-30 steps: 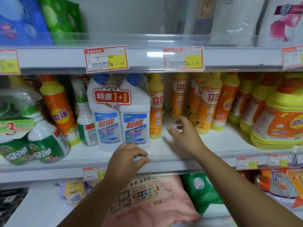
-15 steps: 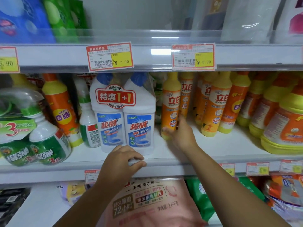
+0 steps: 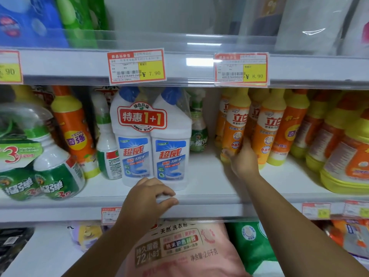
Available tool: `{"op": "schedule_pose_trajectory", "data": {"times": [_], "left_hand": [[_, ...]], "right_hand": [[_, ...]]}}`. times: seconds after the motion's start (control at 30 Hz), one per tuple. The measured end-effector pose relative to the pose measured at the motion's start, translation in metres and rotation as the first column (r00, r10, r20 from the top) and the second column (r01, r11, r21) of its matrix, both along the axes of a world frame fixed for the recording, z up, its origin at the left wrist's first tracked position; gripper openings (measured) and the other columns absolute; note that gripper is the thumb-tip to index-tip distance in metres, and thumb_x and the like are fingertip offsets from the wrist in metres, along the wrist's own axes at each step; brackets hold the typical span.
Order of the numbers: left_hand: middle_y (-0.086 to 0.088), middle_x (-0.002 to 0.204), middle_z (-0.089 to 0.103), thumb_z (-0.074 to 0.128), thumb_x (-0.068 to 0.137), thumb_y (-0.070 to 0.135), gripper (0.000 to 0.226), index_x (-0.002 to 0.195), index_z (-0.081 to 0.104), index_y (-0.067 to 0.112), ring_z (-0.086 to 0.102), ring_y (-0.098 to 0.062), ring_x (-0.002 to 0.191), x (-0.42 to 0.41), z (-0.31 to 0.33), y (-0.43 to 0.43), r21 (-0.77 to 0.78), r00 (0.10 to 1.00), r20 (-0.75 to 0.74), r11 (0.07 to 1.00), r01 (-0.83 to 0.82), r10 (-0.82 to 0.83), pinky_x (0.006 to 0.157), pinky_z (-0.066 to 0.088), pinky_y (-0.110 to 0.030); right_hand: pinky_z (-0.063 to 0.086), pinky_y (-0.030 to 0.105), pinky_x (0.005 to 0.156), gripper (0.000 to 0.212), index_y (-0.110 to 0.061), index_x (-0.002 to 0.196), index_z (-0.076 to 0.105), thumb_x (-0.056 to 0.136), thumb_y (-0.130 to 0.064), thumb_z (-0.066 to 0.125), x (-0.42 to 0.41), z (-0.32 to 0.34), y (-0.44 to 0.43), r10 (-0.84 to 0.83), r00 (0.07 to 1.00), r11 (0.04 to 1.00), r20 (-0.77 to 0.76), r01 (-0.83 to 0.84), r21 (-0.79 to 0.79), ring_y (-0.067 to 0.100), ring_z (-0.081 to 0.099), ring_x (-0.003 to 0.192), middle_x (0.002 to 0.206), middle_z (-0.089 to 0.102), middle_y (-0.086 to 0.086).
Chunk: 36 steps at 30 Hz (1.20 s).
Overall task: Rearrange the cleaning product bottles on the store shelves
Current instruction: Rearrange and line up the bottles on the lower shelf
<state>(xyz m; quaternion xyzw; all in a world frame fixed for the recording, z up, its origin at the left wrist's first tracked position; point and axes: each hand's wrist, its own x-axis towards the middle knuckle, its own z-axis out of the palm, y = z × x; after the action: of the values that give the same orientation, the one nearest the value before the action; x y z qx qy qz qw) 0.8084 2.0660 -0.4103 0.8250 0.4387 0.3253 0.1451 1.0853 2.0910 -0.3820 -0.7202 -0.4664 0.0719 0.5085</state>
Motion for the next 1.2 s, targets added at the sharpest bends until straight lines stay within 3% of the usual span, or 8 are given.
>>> {"op": "schedule_pose_trajectory", "data": {"times": [0.73,0.97,1.1,1.2], "left_hand": [[0.026,0.082,0.057,0.072,0.073,0.045,0.015,0.085,0.071,0.037,0.045,0.004,0.092,0.001,-0.001,0.001,-0.02,1.0,0.004,1.0,-0.006,0.006,0.075,0.033,-0.01],[0.026,0.081,0.057,0.073,0.072,0.045,0.015,0.084,0.071,0.036,0.045,0.003,0.092,0.0,0.0,-0.001,0.003,1.0,0.017,1.0,0.006,-0.006,0.077,0.032,-0.009],[0.023,0.084,0.059,0.073,0.073,0.043,0.016,0.085,0.071,0.033,0.045,0.001,0.09,-0.003,0.003,-0.005,0.006,1.0,0.02,1.0,0.014,-0.014,0.078,0.032,-0.009],[0.02,0.085,0.059,0.072,0.074,0.04,0.014,0.086,0.072,0.033,0.044,-0.001,0.089,-0.01,0.006,-0.008,0.006,1.0,0.007,1.0,-0.018,0.018,0.076,0.031,-0.009]], "right_hand": [[0.042,0.037,0.091,0.062,-0.009,0.134,0.039,0.083,-0.025,0.07,-0.003,0.0,0.016,-0.046,0.999,0.998,-0.005,0.046,-0.033,0.039,0.056,0.112,0.127,0.059,0.016],[0.041,0.037,0.092,0.061,-0.005,0.13,0.04,0.083,-0.03,0.07,-0.007,0.003,0.007,-0.032,0.99,0.993,-0.138,0.015,-0.118,0.038,0.052,0.117,0.132,0.054,0.016],[0.039,0.031,0.086,0.056,-0.008,0.132,0.044,0.085,-0.025,0.068,-0.023,0.002,-0.023,0.091,0.984,0.985,-0.151,-0.111,-0.131,0.031,0.054,0.116,0.129,0.057,0.011],[0.042,0.034,0.097,0.061,-0.015,0.141,0.036,0.087,-0.024,0.062,-0.044,0.001,-0.041,0.205,0.971,0.946,-0.125,-0.229,-0.229,0.026,0.053,0.118,0.134,0.053,0.011]]}}
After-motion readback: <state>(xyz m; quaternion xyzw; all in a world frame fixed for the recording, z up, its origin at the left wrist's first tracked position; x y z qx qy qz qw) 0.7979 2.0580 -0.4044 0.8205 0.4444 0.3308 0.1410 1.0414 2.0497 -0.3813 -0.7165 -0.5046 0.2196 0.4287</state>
